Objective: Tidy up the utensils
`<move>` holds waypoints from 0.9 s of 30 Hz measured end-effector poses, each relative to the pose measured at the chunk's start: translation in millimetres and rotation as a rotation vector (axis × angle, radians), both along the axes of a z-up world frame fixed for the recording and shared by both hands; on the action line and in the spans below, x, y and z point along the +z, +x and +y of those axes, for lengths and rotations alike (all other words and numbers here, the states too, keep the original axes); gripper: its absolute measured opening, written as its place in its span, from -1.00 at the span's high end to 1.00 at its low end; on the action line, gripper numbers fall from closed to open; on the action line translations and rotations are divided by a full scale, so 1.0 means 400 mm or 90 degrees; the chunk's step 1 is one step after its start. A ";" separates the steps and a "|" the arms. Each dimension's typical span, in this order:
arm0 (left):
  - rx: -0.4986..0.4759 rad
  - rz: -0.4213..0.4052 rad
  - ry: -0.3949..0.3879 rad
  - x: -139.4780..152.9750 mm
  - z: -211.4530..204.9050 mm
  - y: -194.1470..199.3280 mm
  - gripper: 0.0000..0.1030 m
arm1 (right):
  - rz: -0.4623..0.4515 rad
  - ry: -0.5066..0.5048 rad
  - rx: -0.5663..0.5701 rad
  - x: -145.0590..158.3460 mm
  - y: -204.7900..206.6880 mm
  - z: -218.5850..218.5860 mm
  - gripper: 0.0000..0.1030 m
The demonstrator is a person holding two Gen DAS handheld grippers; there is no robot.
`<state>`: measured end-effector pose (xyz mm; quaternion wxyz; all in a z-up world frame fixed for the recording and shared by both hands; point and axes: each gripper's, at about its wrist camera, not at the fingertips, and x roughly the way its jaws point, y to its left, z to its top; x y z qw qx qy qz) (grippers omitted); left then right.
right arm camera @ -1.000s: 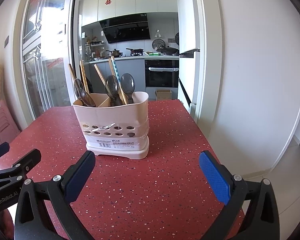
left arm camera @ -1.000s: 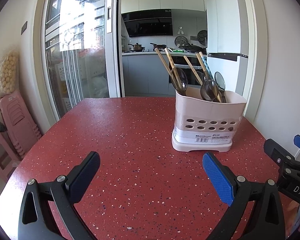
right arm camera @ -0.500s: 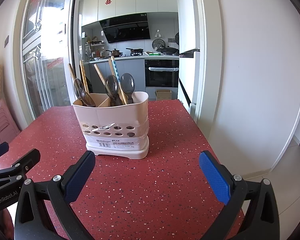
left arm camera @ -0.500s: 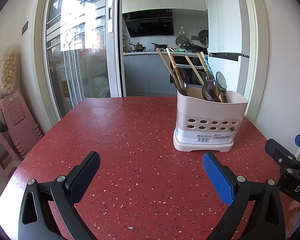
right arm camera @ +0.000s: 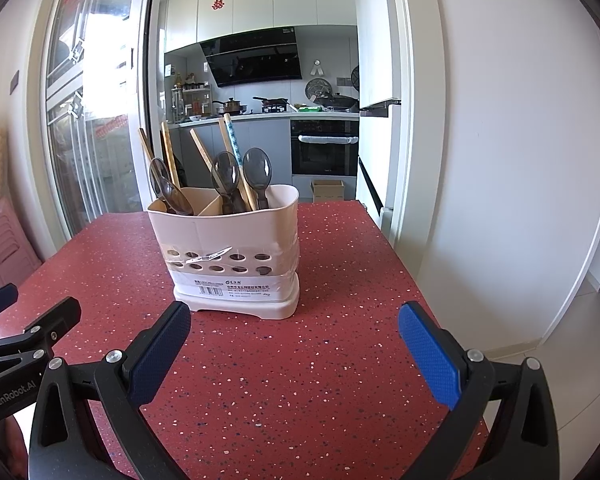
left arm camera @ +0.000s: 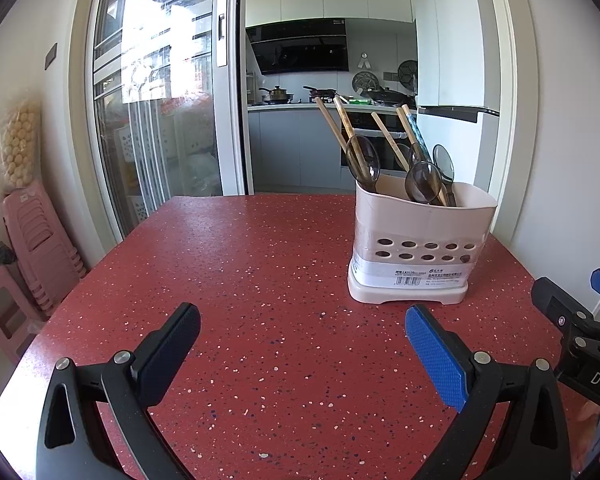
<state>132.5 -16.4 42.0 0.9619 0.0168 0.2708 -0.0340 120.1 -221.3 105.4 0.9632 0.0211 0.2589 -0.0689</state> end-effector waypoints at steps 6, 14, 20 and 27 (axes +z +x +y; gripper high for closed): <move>-0.001 0.002 0.000 0.000 -0.002 -0.002 -1.00 | 0.000 0.000 0.002 0.003 -0.001 0.003 -1.00; 0.003 0.001 0.001 -0.002 0.000 -0.003 -1.00 | 0.000 -0.001 0.001 0.004 -0.001 0.004 -1.00; 0.001 0.004 0.004 -0.003 0.000 -0.003 -1.00 | 0.000 -0.001 0.002 0.005 -0.001 0.006 -1.00; 0.001 0.006 0.004 -0.003 -0.003 -0.001 -1.00 | 0.000 0.000 0.003 0.005 -0.002 0.005 -1.00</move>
